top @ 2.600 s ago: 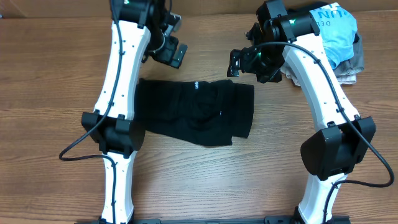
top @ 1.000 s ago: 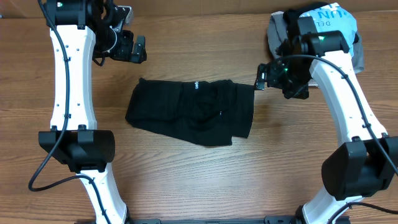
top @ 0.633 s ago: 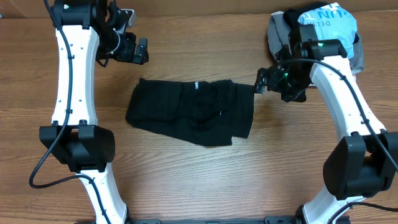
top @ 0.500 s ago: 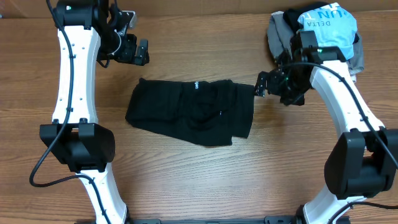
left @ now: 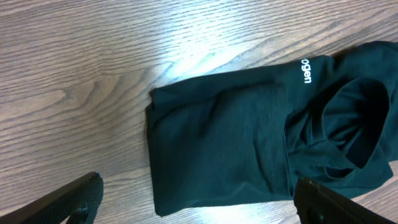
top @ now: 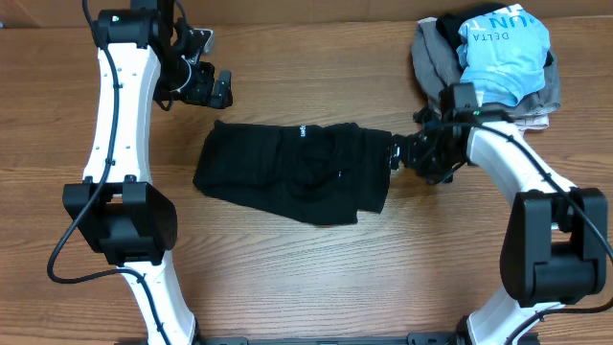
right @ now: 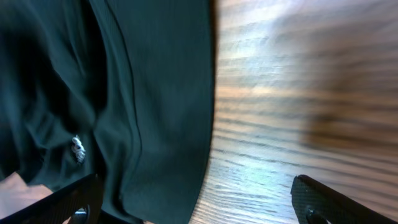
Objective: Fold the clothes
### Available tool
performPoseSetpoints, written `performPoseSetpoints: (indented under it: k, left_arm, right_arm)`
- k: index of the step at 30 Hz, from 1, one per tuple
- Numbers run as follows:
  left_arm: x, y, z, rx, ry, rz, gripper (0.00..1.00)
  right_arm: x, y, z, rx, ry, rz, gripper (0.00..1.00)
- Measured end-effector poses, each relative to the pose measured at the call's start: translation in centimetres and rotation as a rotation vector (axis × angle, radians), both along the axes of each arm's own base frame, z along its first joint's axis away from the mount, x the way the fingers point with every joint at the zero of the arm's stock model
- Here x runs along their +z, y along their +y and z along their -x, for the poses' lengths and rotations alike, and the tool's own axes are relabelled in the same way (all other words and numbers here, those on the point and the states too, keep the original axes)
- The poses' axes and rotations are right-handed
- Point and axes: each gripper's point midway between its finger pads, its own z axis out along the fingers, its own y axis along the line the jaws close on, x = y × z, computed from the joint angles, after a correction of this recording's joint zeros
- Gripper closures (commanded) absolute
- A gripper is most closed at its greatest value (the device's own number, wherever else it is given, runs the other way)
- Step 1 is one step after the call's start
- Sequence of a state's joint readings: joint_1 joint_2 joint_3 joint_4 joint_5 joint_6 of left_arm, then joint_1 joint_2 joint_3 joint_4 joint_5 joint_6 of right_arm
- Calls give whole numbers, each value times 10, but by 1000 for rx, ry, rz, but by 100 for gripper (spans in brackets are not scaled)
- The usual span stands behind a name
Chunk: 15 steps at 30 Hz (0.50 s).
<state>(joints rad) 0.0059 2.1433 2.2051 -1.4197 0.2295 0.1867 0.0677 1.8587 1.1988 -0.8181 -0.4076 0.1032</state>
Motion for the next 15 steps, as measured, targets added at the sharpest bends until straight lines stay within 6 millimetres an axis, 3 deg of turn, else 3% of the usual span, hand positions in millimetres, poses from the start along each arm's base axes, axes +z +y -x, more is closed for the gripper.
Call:
performPoseSetpoints:
  k: [6,15]
  left_arm:
    - [-3,-1,-4,-1,-11,5,0]
    - [-3,-5,-3,-10,-10,14,0]
  right_arm:
    - [-16,15,16,37,16,-23,1]
    - [-15,21,14,49,3,-41,1]
